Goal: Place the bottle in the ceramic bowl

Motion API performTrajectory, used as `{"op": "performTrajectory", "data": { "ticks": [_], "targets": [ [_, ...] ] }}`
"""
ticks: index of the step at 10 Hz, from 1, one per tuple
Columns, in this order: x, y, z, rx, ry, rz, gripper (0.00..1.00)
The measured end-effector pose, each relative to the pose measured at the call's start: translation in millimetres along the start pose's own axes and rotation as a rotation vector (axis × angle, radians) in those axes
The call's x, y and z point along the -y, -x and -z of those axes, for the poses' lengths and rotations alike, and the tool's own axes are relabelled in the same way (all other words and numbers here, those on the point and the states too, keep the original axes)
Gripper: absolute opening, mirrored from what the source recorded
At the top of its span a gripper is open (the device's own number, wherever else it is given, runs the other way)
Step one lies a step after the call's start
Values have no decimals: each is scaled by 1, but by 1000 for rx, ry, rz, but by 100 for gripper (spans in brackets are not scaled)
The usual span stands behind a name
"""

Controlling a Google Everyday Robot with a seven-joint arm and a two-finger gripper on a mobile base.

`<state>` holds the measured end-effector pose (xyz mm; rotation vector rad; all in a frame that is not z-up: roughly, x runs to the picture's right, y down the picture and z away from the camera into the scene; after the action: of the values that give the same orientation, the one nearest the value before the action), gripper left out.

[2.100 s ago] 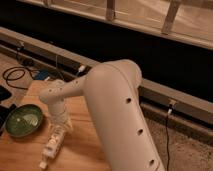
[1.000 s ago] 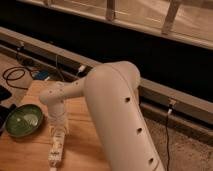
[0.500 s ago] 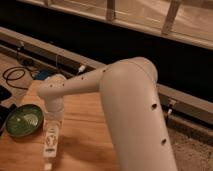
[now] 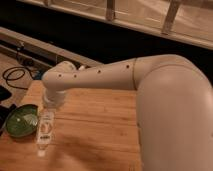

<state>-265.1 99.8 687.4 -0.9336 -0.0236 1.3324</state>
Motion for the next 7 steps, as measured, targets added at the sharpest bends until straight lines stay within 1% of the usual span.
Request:
{"op": "performTrajectory", "data": {
  "ticks": [1, 2, 3, 4, 5, 6, 7],
  "targets": [
    [7, 18, 8, 75, 140, 39, 0],
    [11, 37, 11, 129, 254, 68, 0],
    [12, 54, 11, 165, 340, 84, 0],
    [16, 67, 14, 200, 397, 92, 0],
    [28, 83, 21, 255, 459, 94, 0],
    [34, 93, 24, 288, 496, 95, 0],
    [38, 99, 26, 312, 520, 97, 0]
  ]
}}
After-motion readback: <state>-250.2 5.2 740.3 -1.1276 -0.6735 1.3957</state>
